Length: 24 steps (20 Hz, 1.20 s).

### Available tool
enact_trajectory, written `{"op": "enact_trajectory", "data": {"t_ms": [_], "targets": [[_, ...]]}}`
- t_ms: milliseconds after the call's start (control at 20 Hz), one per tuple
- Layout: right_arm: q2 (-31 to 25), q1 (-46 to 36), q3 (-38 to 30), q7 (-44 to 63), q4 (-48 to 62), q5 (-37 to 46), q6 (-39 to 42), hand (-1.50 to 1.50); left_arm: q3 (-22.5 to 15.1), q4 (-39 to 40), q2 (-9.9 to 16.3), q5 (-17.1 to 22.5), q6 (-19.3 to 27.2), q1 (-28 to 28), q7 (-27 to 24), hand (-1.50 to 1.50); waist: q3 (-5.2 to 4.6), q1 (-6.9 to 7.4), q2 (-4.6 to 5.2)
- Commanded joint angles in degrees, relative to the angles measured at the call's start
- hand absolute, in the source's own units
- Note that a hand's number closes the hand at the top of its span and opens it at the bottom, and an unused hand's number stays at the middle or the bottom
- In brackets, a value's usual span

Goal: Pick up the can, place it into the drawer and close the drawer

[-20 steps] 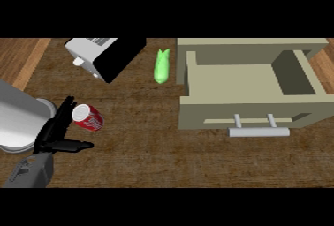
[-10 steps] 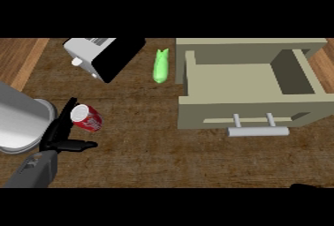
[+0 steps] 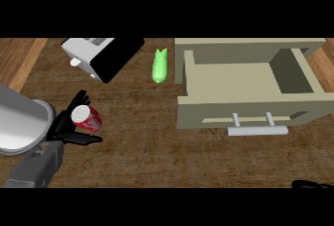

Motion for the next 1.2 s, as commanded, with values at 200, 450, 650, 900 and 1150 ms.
{"op": "enact_trajectory", "data": {"t_ms": [200, 450, 650, 900, 1150], "targets": [[0.09, -2.71, 0.42, 2.70, -2.12, 0.69, -1.92, -1.50, -0.55, 1.84, -1.02, -0.37, -7.50, -2.02, -1.07, 1.50, -0.04, -0.18, 0.08], [-0.82, -1.82, -1.10, 1.49, -1.14, 0.62, -0.89, -1.50, -0.41, 1.55, -2.77, -0.27, -6.65, -2.82, -1.99, 1.50, -0.02, -0.21, 0.07], [-2.90, -1.08, -4.48, 1.83, -1.41, -3.17, 1.03, -1.50, 0.68, 0.66, -2.97, 0.76, -5.18, -4.79, -1.87, 1.50, 0.00, -0.26, 0.01], [1.05, -0.06, -0.02, -0.42, -1.40, 2.98, -1.29, -1.50, 5.60, -0.25, -14.45, 5.50, 15.64, -6.38, -1.14, 1.50, 0.08, 0.63, -0.24], [-2.14, -3.25, -4.17, 1.25, 1.06, 0.17, -0.87, -1.50, 4.56, -5.75, -15.96, 6.99, 14.84, -5.67, 1.23, 1.50, 0.15, 1.45, -0.58]]}}
